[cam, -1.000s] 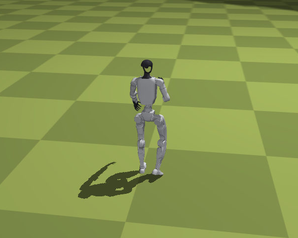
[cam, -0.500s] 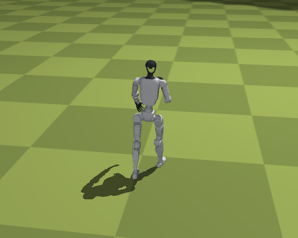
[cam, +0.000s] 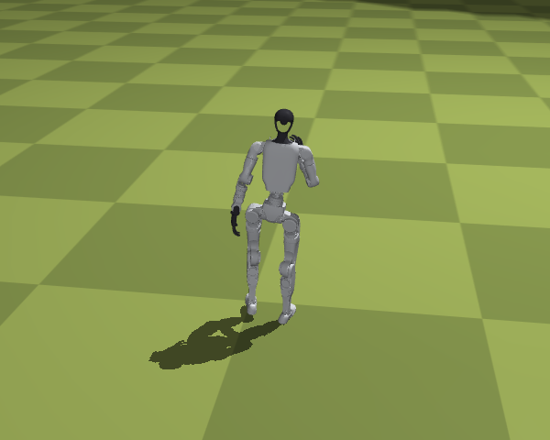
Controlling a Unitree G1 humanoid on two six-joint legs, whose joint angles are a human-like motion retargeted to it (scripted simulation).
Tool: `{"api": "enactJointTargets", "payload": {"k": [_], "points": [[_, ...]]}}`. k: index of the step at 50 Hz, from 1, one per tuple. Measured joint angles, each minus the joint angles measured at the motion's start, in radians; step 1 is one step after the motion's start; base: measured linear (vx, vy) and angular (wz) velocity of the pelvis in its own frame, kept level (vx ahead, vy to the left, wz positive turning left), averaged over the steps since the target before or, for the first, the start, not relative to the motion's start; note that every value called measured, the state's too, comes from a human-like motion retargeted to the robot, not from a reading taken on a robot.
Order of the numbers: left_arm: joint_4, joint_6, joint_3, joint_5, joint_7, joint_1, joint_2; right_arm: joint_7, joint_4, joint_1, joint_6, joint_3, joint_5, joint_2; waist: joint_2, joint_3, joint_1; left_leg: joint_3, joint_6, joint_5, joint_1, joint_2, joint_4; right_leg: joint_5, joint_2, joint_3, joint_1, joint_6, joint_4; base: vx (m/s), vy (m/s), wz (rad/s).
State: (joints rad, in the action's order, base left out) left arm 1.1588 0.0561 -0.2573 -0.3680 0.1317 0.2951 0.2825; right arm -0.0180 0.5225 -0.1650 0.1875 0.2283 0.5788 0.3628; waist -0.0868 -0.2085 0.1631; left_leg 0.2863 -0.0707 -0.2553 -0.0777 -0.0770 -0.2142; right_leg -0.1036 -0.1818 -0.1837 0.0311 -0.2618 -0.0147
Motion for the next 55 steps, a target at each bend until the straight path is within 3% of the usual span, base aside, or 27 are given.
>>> {"api": "enactJointTargets", "payload": {"k": [5, 11, 17, 25, 32, 38, 43, 50, 55], "points": [[0.029, -0.004, -0.025, 0.009, 0.049, -0.038, -0.053, -0.020, 0.007, -0.017, 0.007, -0.008, -0.008, -0.014, 0.050, -0.029, 0.016, -0.028, 0.062, 0.102, -0.042, 0.013, 0.217, -0.039, 0.056, -0.013, 0.054, 0.000, 0.006, 0.27, -0.01, 0.04], [0.033, -0.028, -0.030, 0.015, 0.079, -0.070, -0.075, -0.020, 0.008, -0.035, 0.026, 0.009, -0.014, -0.045, 0.055, -0.059, 0.043, -0.005, 0.127, 0.165, -0.097, 0.015, 0.301, -0.087, 0.073, -0.015, 0.129, 0.026, 0.011, 0.32, 0.00, -0.05], [0.027, -0.037, 0.022, -0.022, 0.041, -0.086, -0.062, 0.002, 0.005, -0.072, 0.025, 0.025, -0.006, -0.056, 0.027, -0.076, 0.083, 0.074, 0.126, 0.117, -0.089, 0.039, 0.301, -0.120, 0.077, 0.016, 0.189, 0.035, 0.019, 0.39, 0.01, -0.33], [0.078, -0.019, 0.048, -0.025, 0.026, -0.090, -0.029, 0.003, -0.002, -0.093, 0.014, 0.065, 0.012, -0.060, 0.005, -0.030, 0.091, 0.162, 0.138, 0.197, -0.007, 0.091, 0.300, -0.123, 0.096, 0.079, 0.226, 0.072, 0.087, 0.47, 0.10, -0.39], [0.113, -0.004, -0.073, 0.086, 0.041, -0.164, 0.014, -0.034, 0.004, -0.020, 0.014, 0.077, 0.032, -0.058, 0.025, 0.030, 0.056, 0.138, 0.116, 0.094, 0.074, 0.112, 0.261, 0.006, 0.093, 0.099, 0.171, 0.094, 0.340, 0.48, 0.21, -0.02], [0.095, 0.018, -0.153, 0.176, 0.001, -0.354, 0.046, -0.050, 0.013, 0.048, -0.015, 0.058, 0.033, -0.042, 0.064, 0.076, 0.028, 0.094, 0.091, 0.016, 0.108, 0.130, 0.213, 0.185, 0.090, 0.099, -0.046, 0.103, 0.765, 0.40, 0.20, 0.22], [0.051, 0.034, -0.146, 0.169, -0.059, -0.565, 0.051, -0.046, 0.013, 0.069, -0.033, 0.051, 0.050, -0.014, 0.090, 0.070, -0.018, 0.053, 0.095, -0.033, 0.147, 0.125, 0.189, 0.101, 0.048, 0.033, -0.196, 0.163, 0.918, 0.34, 0.15, 0.42], [-0.049, 0.001, -0.124, 0.097, -0.098, -0.812, 0.043, -0.062, 0.004, 0.069, -0.035, 0.072, 0.050, 0.023, 0.106, 0.038, -0.123, -0.021, 0.118, -0.080, 0.211, 0.095, 0.183, 0.016, 0.008, -0.080, -0.277, 0.189, 0.632, 0.32, 0.06, 0.63], [-0.123, -0.029, -0.138, 0.032, -0.114, -0.916, 0.029, -0.055, 0.000, 0.061, -0.055, 0.071, 0.031, 0.032, 0.073, -0.002, -0.205, -0.100, 0.127, -0.118, 0.278, 0.029, 0.176, 0.174, -0.008, -0.053, -0.219, 0.126, 0.154, 0.38, -0.03, 0.83]]}}
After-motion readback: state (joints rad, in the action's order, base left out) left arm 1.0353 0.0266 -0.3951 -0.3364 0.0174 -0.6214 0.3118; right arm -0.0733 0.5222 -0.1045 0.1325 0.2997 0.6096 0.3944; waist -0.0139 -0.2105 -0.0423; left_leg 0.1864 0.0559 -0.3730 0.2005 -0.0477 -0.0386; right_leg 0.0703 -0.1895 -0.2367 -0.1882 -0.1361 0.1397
